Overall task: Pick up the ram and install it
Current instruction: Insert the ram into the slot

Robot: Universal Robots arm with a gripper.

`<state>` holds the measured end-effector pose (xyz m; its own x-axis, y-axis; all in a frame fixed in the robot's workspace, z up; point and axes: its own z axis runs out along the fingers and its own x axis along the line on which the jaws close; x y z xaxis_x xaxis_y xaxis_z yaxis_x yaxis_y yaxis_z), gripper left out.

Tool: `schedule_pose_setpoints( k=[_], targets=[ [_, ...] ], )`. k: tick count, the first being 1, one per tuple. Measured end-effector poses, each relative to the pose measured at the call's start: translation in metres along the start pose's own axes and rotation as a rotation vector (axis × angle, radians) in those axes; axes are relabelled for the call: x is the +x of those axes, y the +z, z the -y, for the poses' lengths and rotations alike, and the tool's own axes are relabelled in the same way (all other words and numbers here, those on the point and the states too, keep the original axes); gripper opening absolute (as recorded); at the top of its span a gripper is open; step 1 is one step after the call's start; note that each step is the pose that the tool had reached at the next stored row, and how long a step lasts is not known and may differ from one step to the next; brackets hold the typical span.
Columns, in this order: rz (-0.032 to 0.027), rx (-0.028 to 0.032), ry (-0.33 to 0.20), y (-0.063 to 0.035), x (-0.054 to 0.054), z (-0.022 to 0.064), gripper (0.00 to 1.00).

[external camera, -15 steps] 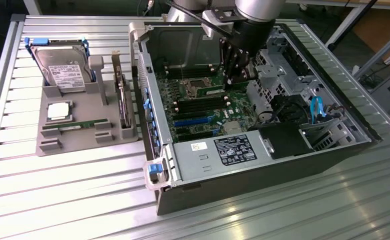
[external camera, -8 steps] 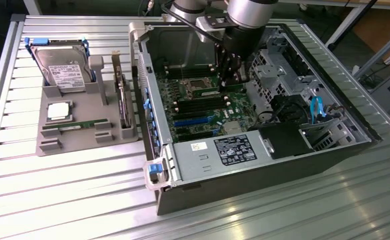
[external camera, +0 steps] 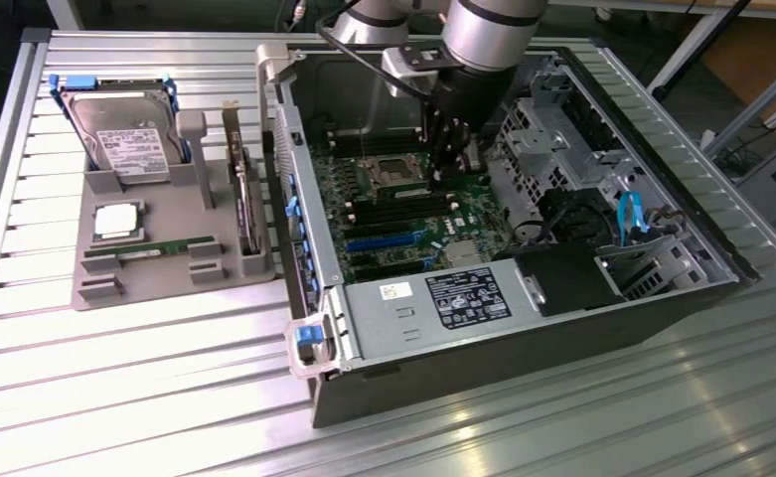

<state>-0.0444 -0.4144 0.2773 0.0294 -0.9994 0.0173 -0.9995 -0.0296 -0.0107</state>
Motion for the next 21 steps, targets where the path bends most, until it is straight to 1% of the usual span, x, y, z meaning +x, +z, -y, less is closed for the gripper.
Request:
schedule_pose_setpoints(
  k=[3, 7, 9, 11, 12, 14, 16, 21],
  targets=[
    [-0.0001, -0.0001, 0.0, 0.0035, -0.001, -0.0001, 0.13],
    [-0.0001, 0.0, 0.0, 0.0106, -0.001, -0.0008, 0.13],
    [0.0, 0.0, 0.0, 0.0169, -0.002, -0.0034, 0.13],
    [-0.0002, -0.0001, 0.001, 0.0203, -0.005, -0.0064, 0.13],
    [-0.0002, -0.0001, 0.004, 0.0216, -0.006, -0.0067, 0.13],
    [-0.0004, -0.0005, 0.032, 0.0251, -0.006, -0.0067, 0.13],
    [-0.0006, -0.0009, 0.052, 0.0268, -0.006, -0.0075, 0.13],
    [-0.0005, -0.0009, 0.053, 0.0282, -0.007, -0.0125, 0.13]
  ],
)
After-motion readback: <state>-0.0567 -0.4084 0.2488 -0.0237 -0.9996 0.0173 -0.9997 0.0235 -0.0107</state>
